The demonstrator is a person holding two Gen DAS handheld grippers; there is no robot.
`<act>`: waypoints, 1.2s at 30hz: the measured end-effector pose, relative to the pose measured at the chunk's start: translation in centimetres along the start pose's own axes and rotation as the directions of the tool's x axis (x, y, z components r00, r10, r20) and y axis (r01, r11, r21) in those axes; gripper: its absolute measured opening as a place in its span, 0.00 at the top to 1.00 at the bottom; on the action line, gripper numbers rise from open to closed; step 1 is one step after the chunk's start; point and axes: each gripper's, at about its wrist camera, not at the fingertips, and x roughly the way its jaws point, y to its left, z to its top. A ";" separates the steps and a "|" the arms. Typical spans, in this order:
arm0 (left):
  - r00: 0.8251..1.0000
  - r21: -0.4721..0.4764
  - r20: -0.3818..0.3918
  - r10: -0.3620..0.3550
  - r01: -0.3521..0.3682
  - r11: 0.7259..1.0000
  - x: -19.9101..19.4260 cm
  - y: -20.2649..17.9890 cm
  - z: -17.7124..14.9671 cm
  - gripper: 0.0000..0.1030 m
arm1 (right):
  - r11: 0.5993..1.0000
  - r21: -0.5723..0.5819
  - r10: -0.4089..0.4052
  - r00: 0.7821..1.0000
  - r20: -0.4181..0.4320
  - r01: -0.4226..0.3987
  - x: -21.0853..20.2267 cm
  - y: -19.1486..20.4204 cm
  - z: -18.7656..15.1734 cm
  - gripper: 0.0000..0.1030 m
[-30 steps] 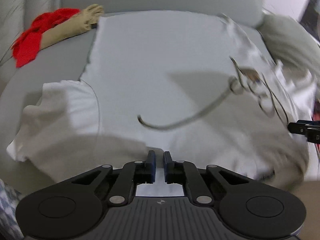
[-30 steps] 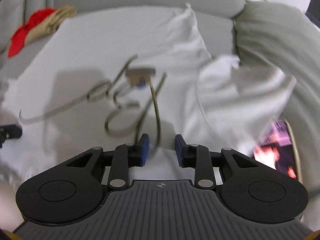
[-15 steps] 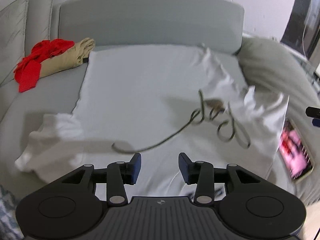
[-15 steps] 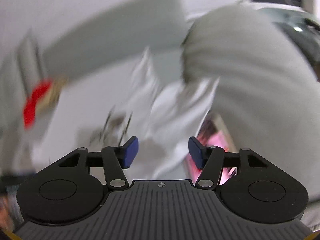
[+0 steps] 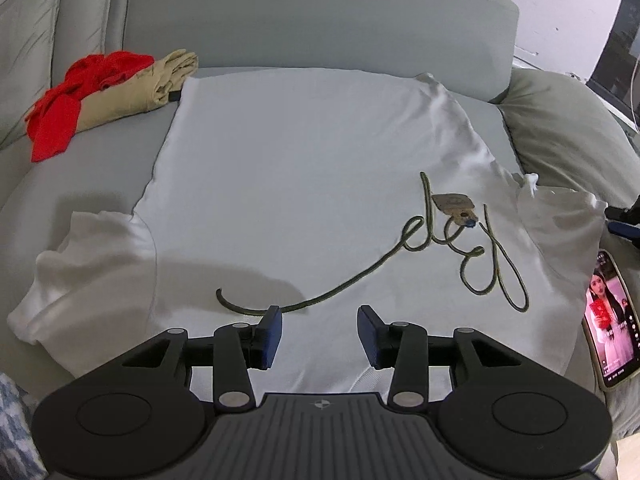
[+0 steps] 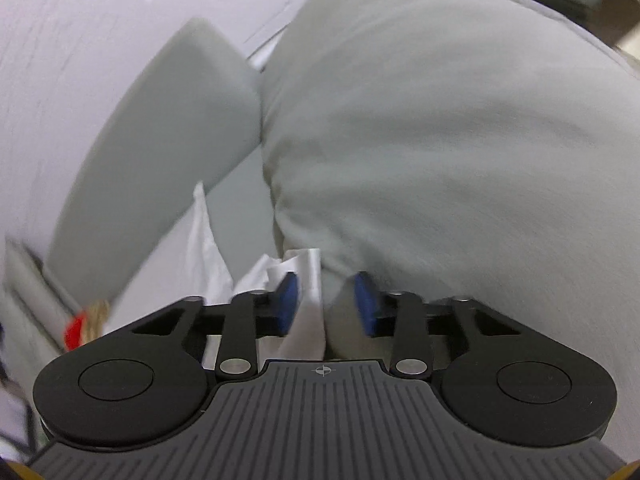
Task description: Fold clothes
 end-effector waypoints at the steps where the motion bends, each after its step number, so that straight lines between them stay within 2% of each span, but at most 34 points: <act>1: 1.000 0.000 0.000 -0.002 0.002 1.000 0.1 0.0 0.0 0.61 | 0.999 -0.034 -0.009 1.000 -0.006 0.009 0.4 0.3 0.1 0.76; 7: 1.000 0.010 0.003 -0.023 0.023 1.000 0.3 -0.3 -0.1 0.61 | 0.989 -0.149 0.011 0.999 -0.047 -0.018 2.7 1.4 0.8 0.76; 10: 0.999 0.007 0.003 -0.041 0.040 0.999 0.0 -0.3 -0.3 0.61 | 0.985 -0.170 0.013 0.999 -0.052 -0.022 3.0 1.7 0.7 0.75; 11: 0.999 0.007 0.006 -0.044 0.044 0.999 -0.2 -0.3 -0.3 0.61 | 0.984 -0.176 0.013 0.999 -0.052 -0.022 3.1 1.8 0.7 0.79; 12: 0.999 0.007 0.009 -0.047 0.047 0.999 -0.3 -0.3 -0.4 0.61 | 0.984 -0.175 0.009 0.999 -0.047 -0.017 3.0 1.9 0.6 0.90; 14: 0.998 0.001 0.013 -0.053 0.053 0.999 -0.5 -0.1 -0.4 0.61 | 0.988 -0.154 0.000 1.000 -0.026 -0.004 2.6 1.7 0.4 0.97; 18: 0.998 -0.016 0.021 -0.062 0.062 0.998 -0.8 0.2 -0.5 0.61 | 0.995 -0.099 -0.001 1.000 0.003 0.002 2.1 1.6 0.3 0.98; 22: 0.997 -0.026 0.026 -0.076 0.076 0.997 -1.0 0.3 -0.6 0.61 | 0.995 -0.091 -0.036 0.999 0.035 0.039 1.5 2.5 0.2 0.98; 27: 0.995 -0.033 0.039 -0.094 0.095 0.995 -1.3 0.6 -0.8 0.61 | 0.975 -0.199 -0.086 0.992 0.093 0.103 0.5 6.2 -0.5 0.98; 30: 0.994 -0.044 0.046 -0.102 0.104 0.994 -1.4 0.9 -1.0 0.61 | 0.949 -0.305 -0.052 0.993 0.107 0.083 -0.4 9.3 -1.6 0.99; 32: 0.993 -0.052 0.049 -0.106 0.108 0.993 -1.5 1.2 -1.1 0.61 | 0.913 -0.403 -0.020 0.995 0.102 0.059 -1.0 11.7 -3.1 0.98; 34: 0.993 -0.064 0.051 -0.107 0.110 0.992 -1.5 1.6 -1.3 0.61 | 0.843 -0.537 0.007 0.997 0.077 0.035 -1.6 14.0 -5.8 0.99; 36: 0.993 -0.076 0.051 -0.106 0.109 0.991 -1.4 1.9 -1.4 0.61 | 0.746 -0.665 0.021 0.999 0.045 0.015 -2.0 16.1 -8.8 0.99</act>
